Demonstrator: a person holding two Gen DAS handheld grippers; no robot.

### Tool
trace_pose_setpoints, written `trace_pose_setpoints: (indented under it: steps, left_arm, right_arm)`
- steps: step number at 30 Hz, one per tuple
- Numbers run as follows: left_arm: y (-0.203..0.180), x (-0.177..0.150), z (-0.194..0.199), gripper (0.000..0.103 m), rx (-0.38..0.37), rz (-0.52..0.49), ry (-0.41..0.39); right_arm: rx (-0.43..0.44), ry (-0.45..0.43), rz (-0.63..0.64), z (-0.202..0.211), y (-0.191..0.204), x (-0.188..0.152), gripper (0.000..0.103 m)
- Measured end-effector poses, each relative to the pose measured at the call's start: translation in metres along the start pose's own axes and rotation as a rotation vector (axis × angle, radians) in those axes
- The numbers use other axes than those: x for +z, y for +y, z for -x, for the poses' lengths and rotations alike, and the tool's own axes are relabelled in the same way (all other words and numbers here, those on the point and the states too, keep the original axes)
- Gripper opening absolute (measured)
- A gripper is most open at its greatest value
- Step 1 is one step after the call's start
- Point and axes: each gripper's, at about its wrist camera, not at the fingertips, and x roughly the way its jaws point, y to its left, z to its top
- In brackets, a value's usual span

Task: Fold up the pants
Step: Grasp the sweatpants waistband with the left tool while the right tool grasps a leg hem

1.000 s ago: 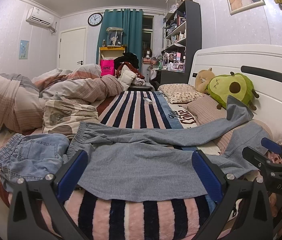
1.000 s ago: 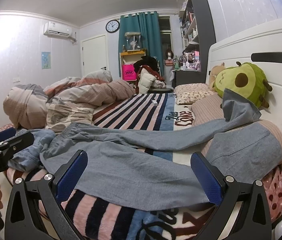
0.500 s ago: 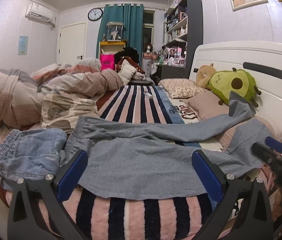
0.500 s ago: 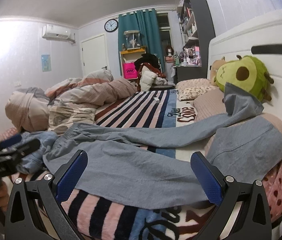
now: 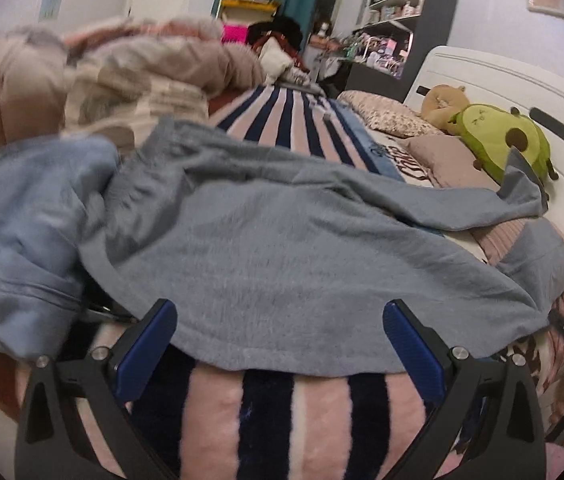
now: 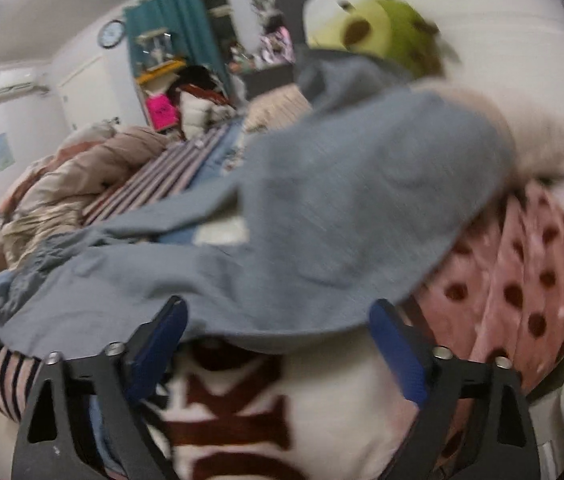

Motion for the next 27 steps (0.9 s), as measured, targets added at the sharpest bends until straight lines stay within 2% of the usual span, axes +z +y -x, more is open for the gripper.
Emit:
trace_pose_setpoints:
  steps: [7, 11, 12, 14, 16, 17, 18, 19, 21, 24, 26, 27]
  left_arm:
    - [0.012, -0.008, -0.042, 0.102, 0.005, 0.081, 0.093]
    - [0.016, -0.008, -0.046, 0.102, 0.01, 0.094, 0.079]
    - [0.018, -0.007, -0.046, 0.1, 0.006, 0.107, 0.073]
    - [0.022, -0.006, -0.047, 0.089, 0.02, 0.125, 0.064]
    - [0.022, -0.003, -0.048, 0.061, 0.054, 0.116, 0.056]
    - [0.022, -0.001, -0.049, 0.053, 0.061, 0.112, 0.056]
    - [0.021, 0.0, -0.049, 0.037, 0.052, 0.111, 0.056]
    - [0.02, 0.002, -0.048, 0.028, 0.026, 0.116, 0.056]
    - [0.018, 0.003, -0.046, 0.027, -0.012, 0.121, 0.065]
    - [0.007, 0.0, -0.039, 0.03, 0.042, 0.083, 0.086]
    - [0.008, -0.005, -0.032, 0.049, 0.05, 0.106, 0.116]
    - [0.01, -0.009, -0.027, 0.066, 0.04, 0.122, 0.126]
  right_arm:
    - [-0.009, 0.046, -0.059, -0.019, -0.018, -0.001, 0.083]
    - [0.003, 0.013, -0.144, -0.018, -0.031, 0.008, 0.083]
    - [0.01, 0.007, -0.163, -0.021, -0.036, 0.011, 0.083]
    - [0.008, 0.01, -0.152, -0.027, -0.036, 0.017, 0.077]
    - [0.026, 0.015, -0.134, -0.031, -0.035, 0.019, 0.044]
    - [0.052, 0.024, -0.141, -0.034, -0.034, 0.02, 0.037]
    - [0.072, 0.028, -0.15, -0.035, -0.036, 0.019, 0.023]
    - [0.099, 0.031, -0.153, -0.037, -0.034, 0.019, 0.009]
    - [0.122, 0.022, -0.129, -0.037, -0.029, 0.02, 0.005]
    - [0.134, -0.002, -0.104, -0.031, -0.025, 0.018, 0.004]
    - [0.151, -0.012, -0.097, -0.023, -0.026, 0.019, 0.004]
    - [0.157, -0.015, -0.093, -0.02, -0.028, 0.019, 0.005]
